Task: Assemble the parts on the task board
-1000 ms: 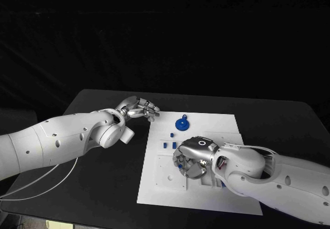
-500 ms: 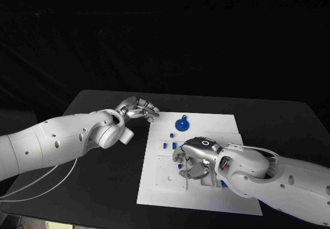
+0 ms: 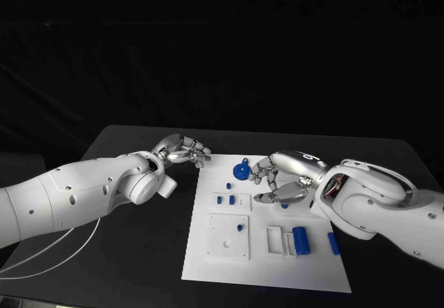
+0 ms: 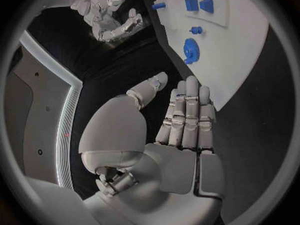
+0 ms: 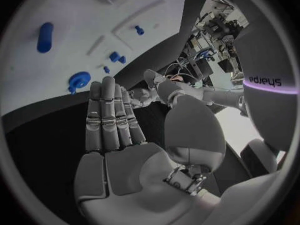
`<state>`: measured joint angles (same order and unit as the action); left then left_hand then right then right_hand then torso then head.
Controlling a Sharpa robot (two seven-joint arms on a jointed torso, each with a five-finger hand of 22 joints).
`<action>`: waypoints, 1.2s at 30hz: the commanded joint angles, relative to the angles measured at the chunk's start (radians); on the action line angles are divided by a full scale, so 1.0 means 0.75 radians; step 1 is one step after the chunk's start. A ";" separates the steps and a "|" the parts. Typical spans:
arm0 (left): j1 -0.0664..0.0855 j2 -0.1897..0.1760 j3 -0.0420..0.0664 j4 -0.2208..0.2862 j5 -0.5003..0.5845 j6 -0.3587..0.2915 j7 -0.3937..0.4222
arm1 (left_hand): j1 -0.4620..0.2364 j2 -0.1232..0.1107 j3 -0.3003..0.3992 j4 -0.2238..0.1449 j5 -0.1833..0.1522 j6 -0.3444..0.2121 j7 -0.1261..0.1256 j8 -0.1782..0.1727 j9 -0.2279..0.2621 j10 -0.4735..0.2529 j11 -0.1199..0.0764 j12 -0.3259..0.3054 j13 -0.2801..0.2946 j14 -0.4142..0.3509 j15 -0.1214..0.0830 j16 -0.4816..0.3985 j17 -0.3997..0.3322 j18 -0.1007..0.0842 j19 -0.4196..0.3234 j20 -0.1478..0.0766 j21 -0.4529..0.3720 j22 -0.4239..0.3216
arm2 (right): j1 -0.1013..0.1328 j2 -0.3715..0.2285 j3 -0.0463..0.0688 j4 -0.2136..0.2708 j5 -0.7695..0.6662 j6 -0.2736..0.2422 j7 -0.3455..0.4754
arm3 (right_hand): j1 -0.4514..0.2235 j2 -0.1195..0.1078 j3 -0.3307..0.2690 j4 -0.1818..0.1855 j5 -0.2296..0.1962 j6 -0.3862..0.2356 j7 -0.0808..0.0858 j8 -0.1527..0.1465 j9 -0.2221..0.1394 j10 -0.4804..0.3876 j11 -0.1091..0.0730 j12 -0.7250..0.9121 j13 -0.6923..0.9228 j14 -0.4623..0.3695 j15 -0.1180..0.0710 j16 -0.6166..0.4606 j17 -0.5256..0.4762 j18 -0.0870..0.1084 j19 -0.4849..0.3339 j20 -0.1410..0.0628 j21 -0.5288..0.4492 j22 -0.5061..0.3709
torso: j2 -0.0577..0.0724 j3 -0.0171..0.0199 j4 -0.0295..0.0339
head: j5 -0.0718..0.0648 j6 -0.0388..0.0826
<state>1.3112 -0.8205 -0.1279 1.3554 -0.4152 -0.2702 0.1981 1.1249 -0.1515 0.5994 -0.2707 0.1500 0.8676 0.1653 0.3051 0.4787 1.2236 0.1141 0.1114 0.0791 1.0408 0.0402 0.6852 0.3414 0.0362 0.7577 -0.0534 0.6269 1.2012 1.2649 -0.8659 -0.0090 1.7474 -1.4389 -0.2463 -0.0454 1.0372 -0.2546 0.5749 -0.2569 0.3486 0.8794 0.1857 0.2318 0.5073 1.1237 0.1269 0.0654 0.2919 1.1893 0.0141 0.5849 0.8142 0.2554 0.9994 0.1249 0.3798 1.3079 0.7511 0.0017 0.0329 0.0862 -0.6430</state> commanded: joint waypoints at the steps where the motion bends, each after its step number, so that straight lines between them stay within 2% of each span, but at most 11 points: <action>1: 0.001 0.009 0.001 -0.005 -0.003 0.013 0.009 | -0.012 0.003 -0.008 0.000 0.004 -0.008 0.000 -0.006 -0.002 -0.005 0.000 -0.004 0.001 0.006 0.007 -0.009 0.002 -0.003 0.003 -0.001 -0.007 0.001 | 0.043 -0.031 0.006 -0.035 0.264 0.158 -0.009 | 0.015 0.009 -0.010 -0.004 0.004 -0.002 -0.003 0.003 -0.005 -0.003 -0.009 0.005 -0.010 0.031 -0.007 0.021 0.009 0.009 0.032 -0.011 0.020 0.012 | 0.000 0.0007 0.0005 | -0.016 0.012; 5: 0.001 0.007 0.001 -0.007 -0.003 0.014 0.008 | -0.012 0.003 -0.008 0.001 0.004 -0.008 0.000 -0.006 -0.002 -0.005 0.001 -0.005 0.001 0.006 0.007 -0.010 0.003 -0.003 0.003 -0.001 -0.008 0.002 | 0.054 -0.073 0.006 -0.043 0.252 0.182 -0.020 | 0.019 0.027 -0.018 -0.011 0.011 -0.003 -0.003 0.006 -0.009 -0.003 -0.010 0.005 -0.021 0.051 -0.009 0.037 0.018 0.009 0.058 -0.023 0.031 0.015 | -0.001 0.0012 0.0017 | -0.028 0.017; 12: 0.001 0.009 0.001 -0.014 -0.003 0.013 0.008 | -0.012 0.003 -0.008 0.001 0.003 -0.008 0.000 -0.006 -0.002 -0.005 0.001 -0.005 0.001 0.007 0.007 -0.010 0.004 -0.003 0.003 -0.001 -0.008 0.002 | 0.057 -0.112 0.004 -0.032 0.058 0.288 -0.085 | 0.018 0.018 -0.037 -0.022 0.009 0.005 -0.006 0.014 -0.011 -0.016 -0.008 0.002 -0.035 0.059 -0.008 0.047 0.026 0.009 0.068 -0.028 0.033 0.015 | -0.001 0.0014 -0.0034 | -0.039 0.021; 14: 0.001 0.012 0.001 -0.017 -0.003 0.014 0.009 | -0.012 0.003 -0.008 0.001 0.003 -0.008 0.000 -0.006 -0.002 -0.005 0.001 -0.005 0.001 0.007 0.007 -0.010 0.004 -0.003 0.003 -0.001 -0.008 0.002 | 0.057 -0.120 -0.005 -0.028 0.025 0.296 -0.096 | 0.015 0.017 -0.046 -0.023 -0.001 0.006 -0.008 0.016 -0.012 -0.023 -0.005 0.000 -0.041 0.056 -0.005 0.048 0.028 0.009 0.068 -0.028 0.033 0.015 | -0.001 0.0014 -0.0029 | -0.046 0.024; 16: 0.001 0.014 0.001 -0.017 -0.003 0.015 0.010 | -0.012 0.003 -0.008 0.001 0.003 -0.008 0.000 -0.006 -0.002 -0.005 0.001 -0.005 0.001 0.007 0.007 -0.011 0.005 -0.003 0.003 -0.001 -0.008 0.002 | 0.057 -0.123 -0.021 -0.026 -0.066 0.301 -0.102 | 0.020 0.019 -0.050 -0.026 -0.006 0.005 -0.009 0.017 -0.013 -0.028 -0.005 0.000 -0.045 0.056 -0.005 0.049 0.030 0.009 0.068 -0.029 0.032 0.016 | -0.002 0.0014 -0.0028 | -0.049 0.025; 18: 0.001 0.015 0.001 -0.018 -0.002 0.015 0.011 | -0.012 0.003 -0.008 0.001 0.003 -0.008 0.000 -0.006 -0.002 -0.005 0.001 -0.005 0.001 0.007 0.007 -0.011 0.005 -0.003 0.003 -0.001 -0.008 0.002 | 0.056 -0.123 -0.038 -0.026 -0.095 0.304 -0.106 | 0.021 0.018 -0.053 -0.027 -0.010 0.006 -0.013 0.018 -0.013 -0.029 -0.005 0.001 -0.047 0.055 -0.005 0.050 0.031 0.009 0.067 -0.029 0.032 0.016 | -0.003 0.0018 -0.0024 | -0.050 0.024; 19: 0.001 0.016 0.001 -0.018 -0.002 0.015 0.012 | -0.012 0.003 -0.008 0.001 0.003 -0.009 0.000 -0.006 -0.002 -0.005 0.001 -0.005 0.001 0.007 0.007 -0.011 0.005 -0.003 0.003 -0.001 -0.008 0.002 | 0.055 -0.122 -0.052 -0.029 -0.122 0.298 -0.109 | 0.022 0.017 -0.056 -0.028 -0.012 0.006 -0.016 0.018 -0.014 -0.029 -0.005 0.002 -0.048 0.055 -0.005 0.050 0.032 0.009 0.067 -0.029 0.031 0.016 | -0.002 0.0023 -0.0019 | -0.050 0.025; 21: 0.001 0.015 0.001 -0.018 -0.002 0.015 0.011 | -0.012 0.003 -0.008 0.001 0.003 -0.009 0.001 -0.006 -0.002 -0.005 0.001 -0.005 0.001 0.007 0.007 -0.011 0.005 -0.003 0.003 -0.001 -0.008 0.003 | 0.048 -0.119 -0.061 -0.035 -0.176 0.295 -0.114 | 0.025 0.016 -0.059 -0.030 -0.015 0.005 -0.018 0.019 -0.014 -0.029 -0.005 0.003 -0.050 0.054 -0.005 0.051 0.033 0.009 0.067 -0.029 0.031 0.016 | -0.001 0.0036 -0.0012 | -0.052 0.026; 24: 0.001 0.015 0.000 -0.020 -0.002 0.015 0.011 | -0.011 0.004 -0.008 0.001 0.003 -0.009 0.001 -0.006 -0.002 -0.005 0.001 -0.005 0.001 0.007 0.007 -0.012 0.006 -0.003 0.003 -0.001 -0.008 0.003 | 0.040 -0.116 -0.065 -0.049 -0.227 0.279 -0.120 | 0.028 0.015 -0.062 -0.031 -0.019 0.005 -0.022 0.020 -0.015 -0.029 -0.005 0.004 -0.052 0.054 -0.005 0.052 0.034 0.009 0.067 -0.029 0.031 0.016 | -0.001 0.0043 0.0000 | -0.053 0.026; 29: 0.000 0.012 0.000 -0.019 -0.002 0.015 0.012 | -0.011 0.004 -0.007 0.000 0.003 -0.009 0.001 -0.006 -0.002 -0.005 0.001 -0.006 0.001 0.007 0.007 -0.012 0.007 -0.002 0.003 -0.001 -0.009 0.003 | 0.033 -0.106 -0.070 -0.066 -0.271 0.249 -0.129 | 0.038 0.018 -0.063 -0.033 -0.019 0.006 -0.028 0.022 -0.016 -0.022 -0.007 0.008 -0.055 0.054 -0.006 0.053 0.036 0.009 0.067 -0.029 0.030 0.016 | 0.000 0.0023 -0.0008 | -0.053 0.025; 36: 0.000 0.012 0.000 -0.019 -0.002 0.016 0.012 | -0.011 0.004 -0.007 0.000 0.003 -0.009 0.001 -0.006 -0.002 -0.005 0.001 -0.006 0.001 0.007 0.007 -0.013 0.008 -0.002 0.004 -0.001 -0.009 0.004 | 0.020 -0.095 -0.072 -0.074 -0.284 0.240 -0.135 | 0.063 0.031 -0.051 -0.031 -0.036 0.018 -0.029 0.031 -0.018 -0.012 -0.010 0.012 -0.061 0.056 -0.009 0.055 0.039 0.009 0.072 -0.030 0.029 0.015 | 0.000 0.0014 -0.0010 | -0.054 0.023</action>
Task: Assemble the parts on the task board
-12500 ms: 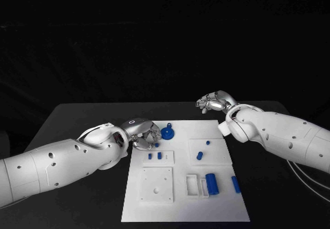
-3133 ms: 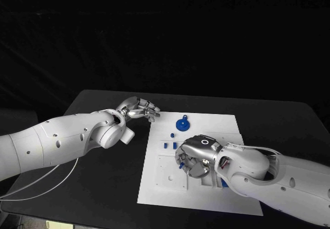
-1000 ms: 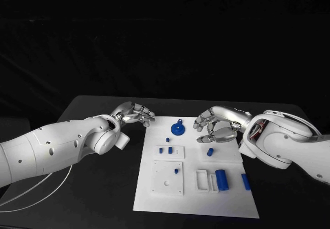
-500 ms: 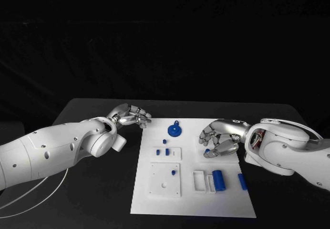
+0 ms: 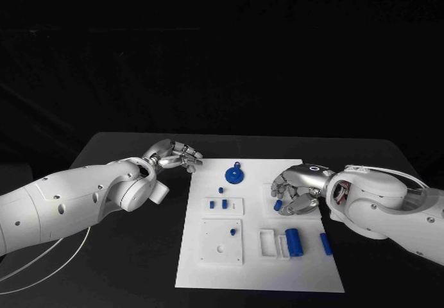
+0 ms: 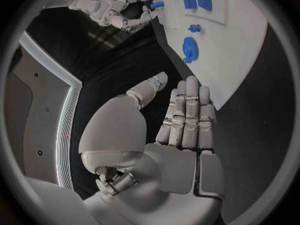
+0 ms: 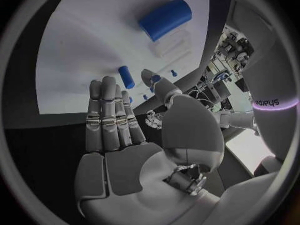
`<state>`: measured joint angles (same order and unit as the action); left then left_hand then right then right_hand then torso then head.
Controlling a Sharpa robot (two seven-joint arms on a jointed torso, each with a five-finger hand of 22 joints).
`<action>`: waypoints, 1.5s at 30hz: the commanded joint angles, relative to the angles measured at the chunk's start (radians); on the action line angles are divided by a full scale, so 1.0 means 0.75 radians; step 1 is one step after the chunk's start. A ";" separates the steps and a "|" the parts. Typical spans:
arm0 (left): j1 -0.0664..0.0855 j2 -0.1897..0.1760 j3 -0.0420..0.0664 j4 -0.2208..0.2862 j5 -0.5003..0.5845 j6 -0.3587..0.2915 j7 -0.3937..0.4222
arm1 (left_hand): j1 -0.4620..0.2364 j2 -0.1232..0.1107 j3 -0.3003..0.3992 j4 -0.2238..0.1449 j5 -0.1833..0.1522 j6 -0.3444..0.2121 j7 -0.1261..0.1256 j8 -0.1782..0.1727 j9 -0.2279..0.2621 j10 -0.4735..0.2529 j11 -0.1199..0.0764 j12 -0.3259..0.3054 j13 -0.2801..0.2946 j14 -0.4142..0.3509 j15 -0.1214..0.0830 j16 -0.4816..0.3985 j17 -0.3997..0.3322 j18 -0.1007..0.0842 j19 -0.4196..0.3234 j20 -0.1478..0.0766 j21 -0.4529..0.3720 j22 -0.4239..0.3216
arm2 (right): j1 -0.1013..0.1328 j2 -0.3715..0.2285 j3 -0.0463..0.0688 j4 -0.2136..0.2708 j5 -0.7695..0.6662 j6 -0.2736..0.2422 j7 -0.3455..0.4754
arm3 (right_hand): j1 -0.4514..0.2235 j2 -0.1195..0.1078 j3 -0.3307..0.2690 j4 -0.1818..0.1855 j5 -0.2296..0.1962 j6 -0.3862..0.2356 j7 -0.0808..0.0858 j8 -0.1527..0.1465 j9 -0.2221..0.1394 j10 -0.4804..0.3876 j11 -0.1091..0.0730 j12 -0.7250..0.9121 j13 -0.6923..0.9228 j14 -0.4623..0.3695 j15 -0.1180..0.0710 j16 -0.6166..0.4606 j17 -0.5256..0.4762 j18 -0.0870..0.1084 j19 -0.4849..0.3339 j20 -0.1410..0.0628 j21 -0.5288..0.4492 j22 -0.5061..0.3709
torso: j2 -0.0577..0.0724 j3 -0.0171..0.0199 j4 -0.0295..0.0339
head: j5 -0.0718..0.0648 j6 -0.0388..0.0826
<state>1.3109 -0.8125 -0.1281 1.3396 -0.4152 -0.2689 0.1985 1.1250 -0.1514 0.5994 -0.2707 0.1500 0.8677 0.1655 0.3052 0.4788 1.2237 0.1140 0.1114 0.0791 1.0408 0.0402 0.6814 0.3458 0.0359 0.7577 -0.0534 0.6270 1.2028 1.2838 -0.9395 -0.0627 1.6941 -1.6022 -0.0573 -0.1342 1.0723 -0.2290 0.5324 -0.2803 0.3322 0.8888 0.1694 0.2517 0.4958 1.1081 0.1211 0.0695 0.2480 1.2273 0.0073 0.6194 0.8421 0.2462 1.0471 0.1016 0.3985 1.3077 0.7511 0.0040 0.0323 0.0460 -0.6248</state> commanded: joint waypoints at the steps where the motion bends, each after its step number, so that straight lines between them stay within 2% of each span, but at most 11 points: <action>1: 0.001 0.001 0.001 0.002 -0.002 0.014 0.012 | -0.011 0.004 -0.007 0.000 0.003 -0.009 0.001 -0.006 -0.002 -0.005 0.001 -0.006 0.001 0.007 0.007 -0.008 0.002 -0.002 0.004 -0.001 -0.009 0.002 | -0.006 0.003 0.000 -0.004 -0.070 -0.010 -0.016 | 0.023 -0.003 0.012 0.002 -0.027 0.007 -0.007 0.006 -0.004 0.011 -0.003 0.007 -0.005 0.005 0.000 0.009 0.002 0.021 0.009 0.001 0.003 0.015 | 0.000 -0.0020 -0.0003 | -0.001 -0.001; 5: 0.001 -0.001 0.001 0.003 -0.002 0.015 0.012 | -0.011 0.004 -0.007 0.000 0.003 -0.010 0.001 -0.006 -0.002 -0.005 0.001 -0.006 0.001 0.007 0.007 -0.009 0.003 -0.002 0.004 -0.001 -0.009 0.002 | -0.015 0.009 -0.002 -0.006 -0.074 0.000 -0.014 | 0.054 -0.006 0.061 0.013 -0.088 0.020 -0.007 0.014 -0.008 0.020 -0.004 0.010 -0.013 0.008 -0.002 0.008 0.003 0.021 0.015 0.001 0.000 0.013 | 0.000 -0.0023 0.0005 | -0.001 -0.002; 7: 0.001 -0.003 0.001 0.002 -0.002 0.014 0.012 | -0.011 0.004 -0.007 0.000 0.003 -0.010 0.001 -0.006 -0.002 -0.005 0.001 -0.006 0.001 0.007 0.007 -0.009 0.003 -0.002 0.004 -0.001 -0.009 0.002 | -0.025 0.015 -0.003 -0.006 -0.077 0.007 -0.011 | 0.078 -0.013 0.110 0.025 -0.160 0.041 -0.010 0.024 -0.009 0.056 -0.015 0.028 -0.008 0.016 -0.013 0.011 0.005 0.021 0.024 -0.001 0.002 0.013 | 0.000 -0.0023 0.0008 | -0.002 -0.003; 9: 0.001 -0.003 0.001 0.002 -0.002 0.015 0.013 | -0.011 0.004 -0.007 0.000 0.003 -0.010 0.001 -0.006 -0.002 -0.005 0.001 -0.006 0.001 0.007 0.007 -0.009 0.003 -0.002 0.004 -0.001 -0.009 0.002 | -0.030 0.019 -0.003 -0.007 -0.086 0.010 -0.009 | 0.089 -0.020 0.159 0.045 -0.206 0.064 -0.020 0.036 -0.009 0.088 -0.028 0.044 0.000 0.028 -0.022 0.018 0.011 0.021 0.038 -0.005 0.007 0.014 | 0.000 -0.0024 0.0002 | -0.002 -0.004; 15: 0.001 -0.004 0.001 0.002 -0.001 0.016 0.013 | -0.011 0.004 -0.007 0.001 0.003 -0.010 0.001 -0.005 -0.002 -0.005 0.001 -0.006 0.002 0.007 0.007 -0.010 0.004 -0.002 0.004 -0.001 -0.009 0.002 | -0.034 0.026 -0.003 -0.007 -0.099 -0.008 -0.006 | 0.098 -0.019 0.255 0.083 -0.269 0.150 -0.058 0.086 0.022 0.180 -0.062 0.101 0.057 0.048 -0.056 0.051 0.055 0.021 0.068 -0.019 0.035 0.027 | 0.000 -0.0017 0.0016 | -0.001 -0.006; 21: 0.001 -0.005 0.001 0.002 -0.001 0.016 0.012 | -0.011 0.004 -0.007 0.001 0.003 -0.010 0.001 -0.005 -0.002 -0.005 0.001 -0.006 0.002 0.007 0.007 -0.010 0.005 -0.002 0.004 0.000 -0.009 0.002 | -0.036 0.030 -0.003 -0.007 -0.105 -0.049 -0.016 | 0.092 -0.018 0.323 0.111 -0.327 0.172 -0.070 0.100 0.049 0.197 -0.074 0.120 0.106 0.059 -0.067 0.059 0.082 0.021 0.082 -0.029 0.054 0.028 | 0.000 -0.0022 0.0002 | -0.001 -0.009; 24: 0.001 -0.004 0.001 0.001 -0.001 0.017 0.012 | -0.011 0.005 -0.007 0.001 0.003 -0.010 0.001 -0.005 -0.002 -0.005 0.001 -0.006 0.002 0.007 0.007 -0.011 0.005 -0.002 0.004 0.000 -0.010 0.003 | -0.036 0.031 -0.003 -0.006 -0.112 -0.067 -0.022 | 0.087 -0.013 0.398 0.156 -0.375 0.188 -0.078 0.109 0.066 0.207 -0.080 0.130 0.136 0.062 -0.071 0.057 0.094 0.021 0.083 -0.031 0.060 0.025 | 0.000 -0.0018 0.0004 | -0.001 -0.011; 30: 0.001 -0.004 0.001 0.001 -0.001 0.017 0.012 | -0.011 0.005 -0.007 0.001 0.003 -0.010 0.001 -0.005 -0.002 -0.005 0.001 -0.006 0.002 0.007 0.007 -0.011 0.006 -0.002 0.004 0.000 -0.010 0.003 | -0.037 0.036 -0.003 -0.003 -0.121 -0.096 -0.024 | 0.085 -0.010 0.460 0.190 -0.378 0.212 -0.092 0.131 0.096 0.231 -0.093 0.149 0.173 0.075 -0.084 0.068 0.116 0.021 0.100 -0.041 0.078 0.028 | 0.000 -0.0016 0.0000 | -0.001 -0.011; 38: 0.001 -0.004 0.001 0.000 0.000 0.016 0.013 | -0.011 0.005 -0.007 0.001 0.003 -0.010 0.001 -0.005 -0.002 -0.005 0.001 -0.007 0.002 0.007 0.007 -0.012 0.007 -0.002 0.004 0.000 -0.010 0.003 | -0.037 0.026 -0.002 0.012 -0.131 -0.168 -0.006 | 0.094 -0.006 0.507 0.190 -0.378 0.227 -0.102 0.151 0.130 0.250 -0.106 0.167 0.211 0.092 -0.096 0.077 0.136 0.021 0.123 -0.055 0.101 0.029 | 0.000 -0.0017 0.0004 | 0.000 -0.011; 42: 0.001 -0.003 0.001 0.000 0.001 0.015 0.015 | -0.011 0.005 -0.007 0.001 0.003 -0.011 0.001 -0.005 -0.002 -0.005 0.001 -0.007 0.002 0.007 0.007 -0.012 0.008 -0.002 0.004 0.000 -0.010 0.003 | -0.037 0.027 0.004 0.021 -0.098 -0.308 0.045 | 0.097 -0.011 0.522 0.185 -0.378 0.231 -0.105 0.156 0.142 0.253 -0.109 0.171 0.224 0.095 -0.099 0.079 0.144 0.021 0.127 -0.059 0.108 0.028 | 0.000 -0.0013 0.0011 | 0.003 -0.013; 45: 0.000 -0.002 0.001 0.001 0.001 0.016 0.015 | -0.012 0.005 -0.007 0.001 0.003 -0.011 0.001 -0.005 -0.002 -0.005 0.001 -0.007 0.002 0.007 0.007 -0.013 0.008 -0.002 0.004 0.000 -0.010 0.003 | -0.037 0.036 0.005 0.031 -0.049 -0.388 0.091 | 0.098 -0.017 0.531 0.185 -0.378 0.234 -0.107 0.159 0.150 0.254 -0.111 0.173 0.233 0.096 -0.100 0.081 0.151 0.021 0.132 -0.061 0.113 0.028 | -0.001 -0.0019 0.0006 | 0.008 -0.012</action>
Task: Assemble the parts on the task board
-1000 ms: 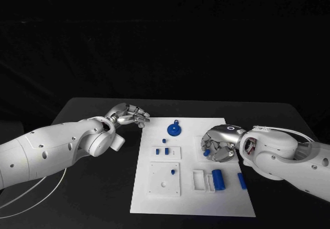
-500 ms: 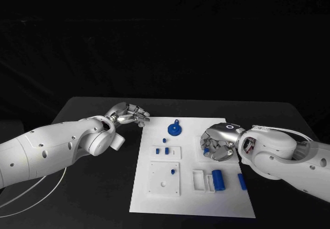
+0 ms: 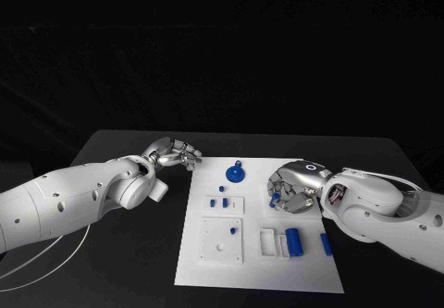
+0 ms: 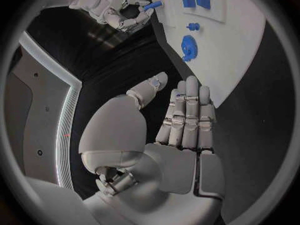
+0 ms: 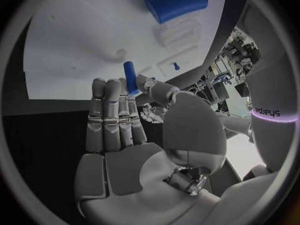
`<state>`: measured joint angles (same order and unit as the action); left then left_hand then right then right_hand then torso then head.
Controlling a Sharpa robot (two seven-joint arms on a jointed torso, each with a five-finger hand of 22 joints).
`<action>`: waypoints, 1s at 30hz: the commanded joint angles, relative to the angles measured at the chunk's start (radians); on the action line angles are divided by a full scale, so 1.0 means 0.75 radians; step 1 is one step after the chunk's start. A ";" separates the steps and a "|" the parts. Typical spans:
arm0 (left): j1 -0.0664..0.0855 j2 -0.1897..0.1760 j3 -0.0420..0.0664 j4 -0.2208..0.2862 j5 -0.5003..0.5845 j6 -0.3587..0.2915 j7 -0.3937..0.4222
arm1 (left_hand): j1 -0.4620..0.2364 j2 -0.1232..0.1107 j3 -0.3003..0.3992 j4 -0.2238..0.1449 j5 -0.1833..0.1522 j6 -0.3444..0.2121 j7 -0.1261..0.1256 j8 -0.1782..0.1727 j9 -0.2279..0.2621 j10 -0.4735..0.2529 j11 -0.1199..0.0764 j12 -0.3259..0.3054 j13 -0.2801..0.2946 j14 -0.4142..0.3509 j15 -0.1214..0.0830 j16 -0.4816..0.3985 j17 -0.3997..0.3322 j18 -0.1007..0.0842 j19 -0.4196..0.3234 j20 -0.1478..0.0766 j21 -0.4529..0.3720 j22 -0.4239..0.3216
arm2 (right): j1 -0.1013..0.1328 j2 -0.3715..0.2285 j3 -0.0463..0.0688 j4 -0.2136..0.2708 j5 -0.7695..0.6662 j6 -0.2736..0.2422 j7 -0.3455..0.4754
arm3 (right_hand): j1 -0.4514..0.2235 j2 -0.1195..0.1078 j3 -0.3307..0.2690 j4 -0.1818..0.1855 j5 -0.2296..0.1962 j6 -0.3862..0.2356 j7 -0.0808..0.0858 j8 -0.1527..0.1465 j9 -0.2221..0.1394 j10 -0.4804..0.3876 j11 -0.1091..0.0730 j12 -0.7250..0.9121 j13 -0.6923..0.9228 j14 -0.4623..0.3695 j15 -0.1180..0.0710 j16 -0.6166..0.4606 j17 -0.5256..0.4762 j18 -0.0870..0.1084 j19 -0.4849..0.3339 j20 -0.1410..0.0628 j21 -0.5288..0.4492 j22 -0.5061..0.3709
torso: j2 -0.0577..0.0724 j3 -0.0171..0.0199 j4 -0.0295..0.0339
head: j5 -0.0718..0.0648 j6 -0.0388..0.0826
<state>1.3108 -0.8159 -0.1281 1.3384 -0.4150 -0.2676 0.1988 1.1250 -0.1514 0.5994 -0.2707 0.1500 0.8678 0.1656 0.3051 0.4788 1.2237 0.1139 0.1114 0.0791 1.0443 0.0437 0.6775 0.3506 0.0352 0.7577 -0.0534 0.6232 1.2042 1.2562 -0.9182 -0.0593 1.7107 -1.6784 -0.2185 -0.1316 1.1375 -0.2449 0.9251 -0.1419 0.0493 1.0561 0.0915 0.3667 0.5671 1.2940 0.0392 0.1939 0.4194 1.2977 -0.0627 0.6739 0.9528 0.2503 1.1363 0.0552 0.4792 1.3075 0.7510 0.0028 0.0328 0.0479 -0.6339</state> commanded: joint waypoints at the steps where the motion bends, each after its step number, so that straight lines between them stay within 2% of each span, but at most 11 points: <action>1: 0.001 0.003 0.001 0.002 0.000 0.014 0.015 | -0.012 0.005 -0.007 0.001 0.003 -0.011 0.001 -0.005 -0.002 -0.005 0.001 -0.007 0.002 0.002 0.003 -0.007 0.002 -0.001 0.004 0.000 -0.005 0.002 | 0.000 0.011 0.001 0.013 0.065 -0.188 0.098 | 0.011 0.003 0.007 0.000 -0.001 0.011 -0.003 0.006 0.056 0.007 -0.002 0.007 0.005 0.003 -0.007 0.009 0.004 0.015 0.013 0.001 0.006 0.028 | -0.001 -0.0003 -0.0001 | 0.007 0.000; 6: 0.001 0.003 0.001 0.002 0.001 0.013 0.016 | -0.012 0.006 -0.007 0.002 0.003 -0.011 0.001 -0.005 -0.002 -0.005 0.001 -0.007 0.002 0.002 0.003 -0.008 0.002 -0.001 0.004 0.000 -0.006 0.002 | -0.001 0.033 0.001 0.038 0.116 -0.219 0.132 | 0.011 0.005 0.005 0.000 -0.001 0.012 -0.004 0.007 0.060 0.007 -0.002 0.008 0.010 0.003 -0.008 0.010 0.008 0.015 0.016 -0.001 0.009 0.028 | 0.000 0.0001 0.0000 | 0.015 -0.004; 12: 0.001 0.003 0.001 0.003 0.002 0.013 0.016 | -0.012 0.006 -0.007 0.002 0.004 -0.011 0.001 -0.005 -0.002 -0.006 0.001 -0.007 0.002 0.002 0.003 -0.009 0.003 -0.001 0.004 0.000 -0.006 0.002 | -0.011 0.085 0.001 0.049 0.164 -0.194 0.144 | 0.011 0.011 -0.002 -0.004 -0.001 0.010 -0.004 0.007 0.066 0.006 -0.003 0.007 0.016 0.003 -0.008 0.011 0.013 0.015 0.016 -0.003 0.014 0.029 | 0.000 -0.0019 -0.0005 | 0.029 -0.007; 23: 0.001 0.006 0.001 0.004 0.002 0.014 0.016 | -0.013 0.006 -0.008 0.002 0.004 -0.012 0.001 -0.005 -0.002 -0.006 0.001 -0.008 0.002 0.002 0.003 -0.010 0.005 -0.001 0.004 0.000 -0.006 0.003 | -0.073 0.228 -0.002 0.046 0.117 -0.120 0.160 | 0.009 0.025 -0.016 -0.016 -0.001 0.004 -0.002 0.004 0.075 0.000 -0.002 0.003 0.026 0.001 -0.007 0.007 0.021 0.015 0.010 -0.003 0.018 0.028 | 0.000 -0.0023 0.0006 | 0.051 -0.019; 30: 0.001 0.004 0.001 0.003 0.003 0.011 0.017 | -0.013 0.006 -0.008 0.002 0.004 -0.012 0.001 -0.005 -0.002 -0.006 0.002 -0.008 0.002 0.002 0.003 -0.011 0.006 -0.001 0.004 0.000 -0.007 0.003 | -0.131 0.298 -0.005 0.026 0.060 -0.074 0.144 | 0.008 0.032 -0.021 -0.023 -0.001 0.002 -0.001 0.003 0.080 -0.001 -0.001 0.001 0.031 0.000 -0.007 0.006 0.024 0.015 0.008 -0.002 0.021 0.028 | 0.000 -0.0014 -0.0007 | 0.058 -0.024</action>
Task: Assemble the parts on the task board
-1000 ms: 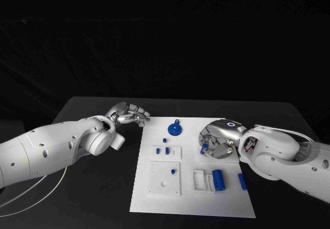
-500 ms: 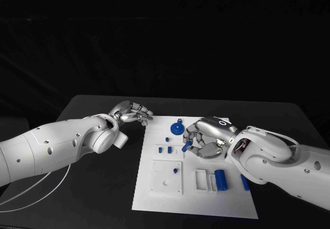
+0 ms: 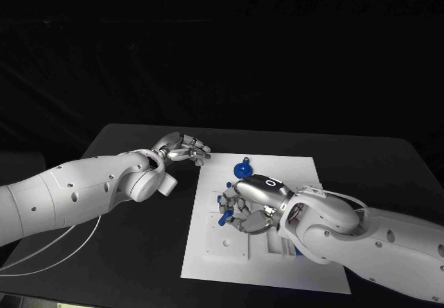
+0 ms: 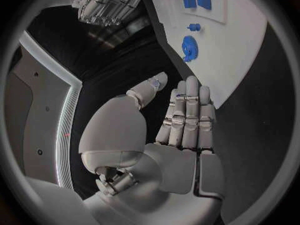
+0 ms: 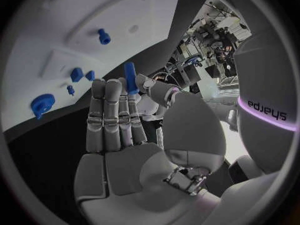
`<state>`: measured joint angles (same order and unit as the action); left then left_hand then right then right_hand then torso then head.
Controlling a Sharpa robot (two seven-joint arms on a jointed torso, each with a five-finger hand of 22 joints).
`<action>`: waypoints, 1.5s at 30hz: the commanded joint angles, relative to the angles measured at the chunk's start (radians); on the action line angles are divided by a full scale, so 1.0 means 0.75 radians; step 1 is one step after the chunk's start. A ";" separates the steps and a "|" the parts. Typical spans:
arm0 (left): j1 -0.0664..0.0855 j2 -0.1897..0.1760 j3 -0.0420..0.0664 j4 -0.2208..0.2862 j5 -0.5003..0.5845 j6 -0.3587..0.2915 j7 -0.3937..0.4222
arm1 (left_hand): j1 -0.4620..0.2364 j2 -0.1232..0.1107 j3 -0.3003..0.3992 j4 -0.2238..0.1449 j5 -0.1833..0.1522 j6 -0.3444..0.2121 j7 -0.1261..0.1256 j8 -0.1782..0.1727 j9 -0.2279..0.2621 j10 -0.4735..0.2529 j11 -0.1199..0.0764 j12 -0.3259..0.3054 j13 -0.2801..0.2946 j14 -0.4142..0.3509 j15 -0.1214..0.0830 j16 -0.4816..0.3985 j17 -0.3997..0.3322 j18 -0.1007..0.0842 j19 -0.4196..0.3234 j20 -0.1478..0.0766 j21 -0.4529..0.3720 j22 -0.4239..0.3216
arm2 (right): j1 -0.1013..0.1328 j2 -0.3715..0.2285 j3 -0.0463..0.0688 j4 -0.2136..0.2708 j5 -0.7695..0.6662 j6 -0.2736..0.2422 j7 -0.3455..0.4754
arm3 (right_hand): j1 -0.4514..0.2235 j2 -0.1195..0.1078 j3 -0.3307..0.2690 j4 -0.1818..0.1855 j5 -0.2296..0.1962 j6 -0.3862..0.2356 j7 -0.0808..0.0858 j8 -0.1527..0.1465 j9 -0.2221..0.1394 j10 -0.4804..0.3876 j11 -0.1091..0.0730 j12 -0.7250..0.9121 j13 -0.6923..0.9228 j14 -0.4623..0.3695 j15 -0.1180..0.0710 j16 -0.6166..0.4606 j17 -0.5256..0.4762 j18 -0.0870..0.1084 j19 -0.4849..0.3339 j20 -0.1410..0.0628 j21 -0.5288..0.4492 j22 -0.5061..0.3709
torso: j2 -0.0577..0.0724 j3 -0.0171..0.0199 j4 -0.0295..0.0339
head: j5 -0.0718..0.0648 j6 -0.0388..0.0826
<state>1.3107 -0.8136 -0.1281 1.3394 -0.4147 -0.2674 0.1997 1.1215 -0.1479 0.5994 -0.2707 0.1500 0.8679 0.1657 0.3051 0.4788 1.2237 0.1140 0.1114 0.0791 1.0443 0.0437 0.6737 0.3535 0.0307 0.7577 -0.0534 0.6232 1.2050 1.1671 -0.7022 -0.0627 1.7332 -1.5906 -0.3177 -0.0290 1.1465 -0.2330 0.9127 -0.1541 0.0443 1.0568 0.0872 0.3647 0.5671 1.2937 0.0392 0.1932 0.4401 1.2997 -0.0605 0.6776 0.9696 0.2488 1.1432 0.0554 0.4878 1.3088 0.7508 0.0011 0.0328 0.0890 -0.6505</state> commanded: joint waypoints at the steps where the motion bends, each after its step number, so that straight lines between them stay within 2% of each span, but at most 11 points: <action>1: 0.001 0.001 0.001 0.002 0.003 0.011 0.016 | -0.008 0.001 -0.008 0.002 0.004 -0.012 0.001 -0.005 -0.002 -0.006 0.001 -0.008 0.002 0.002 0.003 -0.006 0.002 0.005 0.004 0.000 -0.007 0.002 | -0.017 0.018 0.000 -0.009 -0.065 0.064 0.007 | -0.004 0.017 -0.005 -0.008 0.006 0.000 0.004 0.005 0.080 -0.001 -0.001 0.002 0.004 -0.002 -0.010 0.001 0.002 0.017 -0.002 -0.002 0.009 0.027 | 0.000 0.0009 -0.0006 | 0.004 -0.002; 5: 0.001 0.002 0.001 0.002 0.004 0.012 0.016 | -0.008 0.001 -0.008 0.002 0.004 -0.012 0.001 -0.005 -0.002 -0.006 0.001 -0.008 0.002 0.002 0.003 -0.006 0.003 0.005 0.004 0.000 -0.007 0.002 | -0.025 0.033 -0.008 -0.020 -0.093 0.082 0.001 | -0.005 0.020 -0.007 -0.013 0.006 0.000 0.004 0.005 0.082 -0.001 -0.001 0.001 0.006 -0.002 -0.010 0.000 0.003 0.017 -0.003 -0.002 0.010 0.027 | 0.000 0.0011 0.0002 | 0.007 -0.006; 8: 0.001 0.001 0.001 0.003 0.004 0.013 0.016 | -0.008 0.002 -0.008 0.002 0.004 -0.012 0.001 -0.005 -0.002 -0.006 0.001 -0.008 0.002 0.002 0.003 -0.007 0.003 0.005 0.004 0.000 -0.007 0.002 | -0.027 0.037 -0.022 -0.025 -0.118 0.100 -0.005 | -0.005 0.022 -0.008 -0.016 0.006 0.000 0.004 0.005 0.084 -0.001 -0.001 0.001 0.008 -0.002 -0.010 0.000 0.005 0.017 -0.004 -0.002 0.012 0.027 | -0.001 0.0014 0.0001 | 0.008 -0.007; 17: 0.001 0.001 0.001 0.002 0.004 0.015 0.016 | -0.008 0.002 -0.008 0.002 0.004 -0.012 0.001 -0.005 -0.002 -0.006 0.001 -0.008 0.002 0.002 0.003 -0.007 0.004 0.005 0.004 0.000 -0.007 0.003 | -0.040 0.045 -0.036 -0.031 -0.150 0.154 -0.012 | -0.006 0.023 -0.011 -0.022 0.006 0.001 0.004 0.005 0.086 0.000 -0.002 0.001 0.011 -0.001 -0.010 0.000 0.007 0.017 -0.005 -0.002 0.014 0.027 | -0.001 0.0035 -0.0012 | 0.014 -0.012; 29: 0.001 0.001 0.001 0.000 0.005 0.016 0.015 | -0.009 0.002 -0.008 0.003 0.004 -0.012 0.001 -0.005 -0.002 -0.006 0.002 -0.009 0.002 0.002 0.003 -0.008 0.005 0.005 0.004 0.000 -0.007 0.003 | -0.040 0.036 -0.040 -0.032 -0.152 0.179 -0.010 | -0.009 0.028 -0.015 -0.031 0.006 0.003 0.004 0.004 0.090 0.000 -0.002 0.000 0.016 0.000 -0.011 0.000 0.011 0.017 -0.006 -0.002 0.018 0.028 | 0.000 0.0023 -0.0007 | 0.014 -0.015; 45: 0.001 -0.002 0.001 -0.002 0.005 0.017 0.014 | -0.009 0.002 -0.008 0.003 0.004 -0.013 0.001 -0.005 -0.002 -0.006 0.002 -0.009 0.002 0.003 0.003 -0.010 0.007 0.005 0.004 0.000 -0.008 0.004 | -0.042 0.011 -0.040 -0.021 -0.159 0.159 -0.004 | -0.011 0.032 -0.017 -0.038 0.006 0.004 0.003 0.003 0.094 0.002 -0.003 0.000 0.021 0.002 -0.011 0.000 0.015 0.017 -0.006 -0.002 0.022 0.028 | 0.000 0.0026 -0.0012 | 0.017 -0.020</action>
<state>1.3107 -0.8161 -0.1281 1.3369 -0.4140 -0.2663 0.1999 1.1217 -0.1481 0.5994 -0.2707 0.1500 0.8647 0.1696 0.3051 0.4788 1.2237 0.1140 0.1114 0.0799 1.0443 0.0437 0.6698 0.3582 0.0303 0.7577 -0.0534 0.6232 1.2070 1.1390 -0.6908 -0.0903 1.7173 -1.6932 -0.2160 -0.0319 1.1386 -0.2194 0.9007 -0.1773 0.0464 1.0547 0.0898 0.3623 0.6384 1.2933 0.0392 0.1893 0.4562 1.3004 -0.0621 0.6776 0.9799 0.2494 1.1413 0.0572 0.4995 1.3081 0.7506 0.0028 0.0322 0.1017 -0.6656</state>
